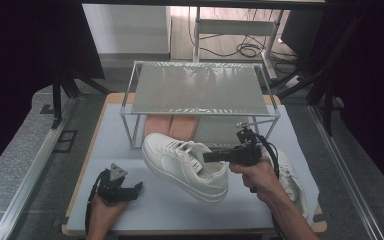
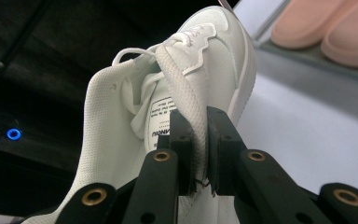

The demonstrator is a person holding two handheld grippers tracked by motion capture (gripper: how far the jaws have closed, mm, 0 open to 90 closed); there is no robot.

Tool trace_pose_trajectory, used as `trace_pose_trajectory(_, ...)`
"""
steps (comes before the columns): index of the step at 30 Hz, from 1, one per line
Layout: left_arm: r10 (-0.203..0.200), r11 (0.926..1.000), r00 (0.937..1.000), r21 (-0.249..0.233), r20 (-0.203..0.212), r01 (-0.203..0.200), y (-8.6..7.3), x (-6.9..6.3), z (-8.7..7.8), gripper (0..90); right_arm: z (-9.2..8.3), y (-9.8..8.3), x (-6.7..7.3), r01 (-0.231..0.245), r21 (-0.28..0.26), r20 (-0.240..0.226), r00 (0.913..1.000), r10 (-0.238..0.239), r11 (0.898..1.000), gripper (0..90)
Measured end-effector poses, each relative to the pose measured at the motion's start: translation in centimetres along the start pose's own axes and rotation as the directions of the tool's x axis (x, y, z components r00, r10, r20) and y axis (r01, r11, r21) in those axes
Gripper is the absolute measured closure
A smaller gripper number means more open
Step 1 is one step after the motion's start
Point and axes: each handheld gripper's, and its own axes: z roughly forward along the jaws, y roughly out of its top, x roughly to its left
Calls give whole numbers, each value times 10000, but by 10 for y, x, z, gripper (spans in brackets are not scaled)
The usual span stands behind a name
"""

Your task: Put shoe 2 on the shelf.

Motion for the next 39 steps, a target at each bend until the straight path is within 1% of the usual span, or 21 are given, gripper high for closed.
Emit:
trace_pose_trajectory(1, 0, 10000, 10000, -19, -1, 0, 0, 0, 0, 139, -3, 6, 2, -7, -138, -114, 9999, 5, 9999, 823)
trace_pose_trajectory(2, 0, 10000, 10000, -19, -1, 0, 0, 0, 0, 139, -3, 6, 2, -7, -138, -114, 9999, 5, 9999, 823)
trace_pose_trajectory(3, -1, 10000, 10000, -22, -2, 1, 0, 0, 0, 139, -5, 12, 5, 6, -241, -203, 9998, -10, 9997, 823)
trace_pose_trajectory(5, -2, 10000, 10000, -26, -6, 2, 0, 0, 0, 139, -6, 14, 6, 31, -261, -219, 9998, -37, 9997, 823)
trace_pose_trajectory(6, 2, 10000, 10000, -23, -5, -2, 0, 0, 0, 139, -9, 20, 9, 58, -313, -292, 9996, -67, 9995, 823)
trace_pose_trajectory(9, 2, 10000, 10000, -24, -6, -2, 0, 0, 0, 139, -10, 25, 11, 62, -356, -362, 9993, -75, 9993, 822)
trace_pose_trajectory(14, -11, 10000, 10000, -48, 15, 11, 0, 0, 0, 139, -13, 37, 16, -19, -512, -635, 9980, -13, 9987, 824)
trace_pose_trajectory(20, -48, 10000, 10000, -55, 7, 48, 0, 0, 0, 139, -16, 50, 21, -76, -753, -701, 9975, 23, 9971, 824)
trace_pose_trajectory(21, -50, 10000, 10000, -58, 8, 50, 0, 0, 0, 139, -17, 56, 22, -123, -906, -631, 9980, 66, 9958, 824)
trace_pose_trajectory(23, -47, 10000, 10000, -60, -1, 47, 0, -1, 0, 139, -18, 59, 22, -127, -946, -620, 9981, 69, 9954, 823)
trace_pose_trajectory(24, 33, 10000, 10000, -9, 3, -33, 0, 0, 0, 139, -19, 65, 23, -109, -1127, -485, 9988, 54, 9936, 823)
trace_pose_trajectory(25, 5, 10000, 10000, -32, 10, -5, 0, 0, 0, 139, -19, 65, 23, -109, -1127, -485, 9988, 54, 9936, 823)
trace_pose_trajectory(26, 7, 10000, 10000, -25, 16, -7, 0, 0, 0, 139, -19, 72, 23, -183, -1331, -338, 9993, 140, 9909, 823)
trace_pose_trajectory(29, 38, 10000, 10000, -8, 20, -38, 0, 0, 0, 139, -19, 80, 22, -178, -1594, -22, 9998, 177, 9870, 823)
trace_pose_trajectory(30, 39, 10000, 10000, -7, 21, -39, 0, 0, 0, 139, -19, 80, 22, -178, -1594, -22, 9998, 177, 9870, 823)
trace_pose_trajectory(32, 38, 10000, 10000, -5, 22, -38, 0, 0, 0, 139, -19, 86, 20, -177, -1774, 281, 9993, 230, 9840, 823)
trace_pose_trajectory(33, 25, 10000, 10000, -7, 3, -25, 0, 0, 0, 139, -18, 90, 18, -216, -1910, 448, 9985, 307, 9813, 823)
trace_pose_trajectory(34, 40, 10000, 10000, -8, -4, -40, 0, 0, 0, 139, -17, 96, 15, -258, -2085, 756, 9962, 424, 9777, 822)
trace_pose_trajectory(36, 46, 10000, 10000, -6, -5, -46, 0, 0, 0, 139, -17, 98, 14, -262, -2143, 861, 9952, 456, 9764, 822)
trace_pose_trajectory(37, 46, 10000, 10000, -9, -13, -46, 0, 0, 0, 139, -16, 101, 12, -222, -2245, 1057, 9933, 470, 9742, 822)
trace_pose_trajectory(39, 14, 10000, 10000, -29, 7, -14, 0, 0, 0, 140, -15, 109, 3, -249, -2637, 1479, 9868, 659, 9643, 821)
